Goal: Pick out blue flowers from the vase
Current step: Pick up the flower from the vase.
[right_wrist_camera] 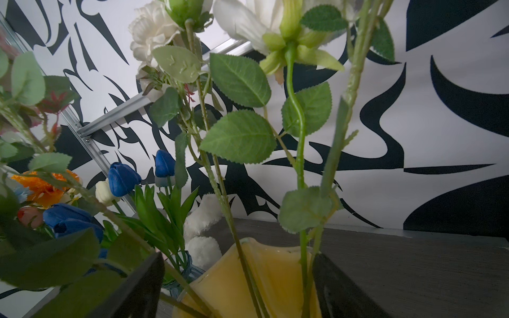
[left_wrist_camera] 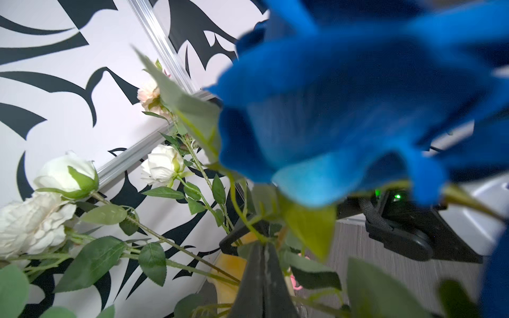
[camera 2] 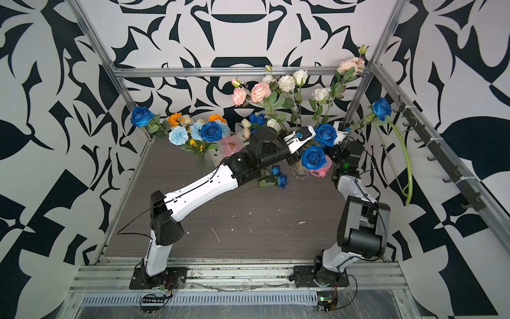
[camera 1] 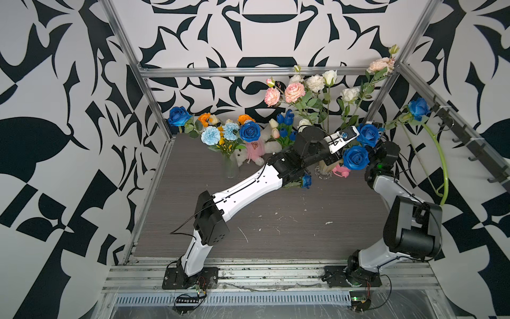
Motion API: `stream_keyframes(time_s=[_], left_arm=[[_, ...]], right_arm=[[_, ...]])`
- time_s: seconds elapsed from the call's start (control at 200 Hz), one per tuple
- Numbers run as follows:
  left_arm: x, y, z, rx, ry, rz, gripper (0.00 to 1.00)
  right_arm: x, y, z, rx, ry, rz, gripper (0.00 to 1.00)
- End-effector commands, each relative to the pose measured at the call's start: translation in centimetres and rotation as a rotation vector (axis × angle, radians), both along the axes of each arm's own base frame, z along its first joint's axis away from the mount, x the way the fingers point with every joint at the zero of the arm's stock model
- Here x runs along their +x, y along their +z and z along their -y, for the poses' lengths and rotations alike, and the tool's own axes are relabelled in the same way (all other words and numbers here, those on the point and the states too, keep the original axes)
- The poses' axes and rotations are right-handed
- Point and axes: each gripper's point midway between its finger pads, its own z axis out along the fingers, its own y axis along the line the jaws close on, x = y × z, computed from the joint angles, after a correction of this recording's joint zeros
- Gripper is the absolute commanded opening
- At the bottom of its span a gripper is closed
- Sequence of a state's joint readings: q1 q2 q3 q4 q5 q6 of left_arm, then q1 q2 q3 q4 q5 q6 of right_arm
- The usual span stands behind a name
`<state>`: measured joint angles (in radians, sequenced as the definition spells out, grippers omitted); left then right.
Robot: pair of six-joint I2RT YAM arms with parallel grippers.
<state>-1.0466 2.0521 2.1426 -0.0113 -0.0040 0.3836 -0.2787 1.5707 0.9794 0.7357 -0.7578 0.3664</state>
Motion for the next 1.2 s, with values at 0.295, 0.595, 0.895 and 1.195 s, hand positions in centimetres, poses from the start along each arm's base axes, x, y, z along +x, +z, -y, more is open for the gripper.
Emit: stream_keyframes(time_s=[0.295, 0.595, 0.895, 1.195], left_arm=[[0.5, 0.0, -0.6, 0.002, -0.027, -0.062, 0.34], [1.5, -0.8, 0.9, 0.005, -0.064, -0.084, 0.49], [1.1, -3.7, 1.6, 0.093, -0.118, -0.147, 0.63], [1.1, -4.9, 1.4, 0.13, -0.122, -0.142, 0.69]], right_arm=[[-1.8, 5.7, -1.7, -0.09, 0.044, 0.131, 0.83], [-1.9, 6.2, -2.3, -0.103, 0.055, 0.126, 0.83], [-1.4, 6.5, -1.8, -0.102, 0.018, 0.109, 0.82], [-0.5, 6.2, -1.1, -0.096, -0.021, 0.056, 0.81]])
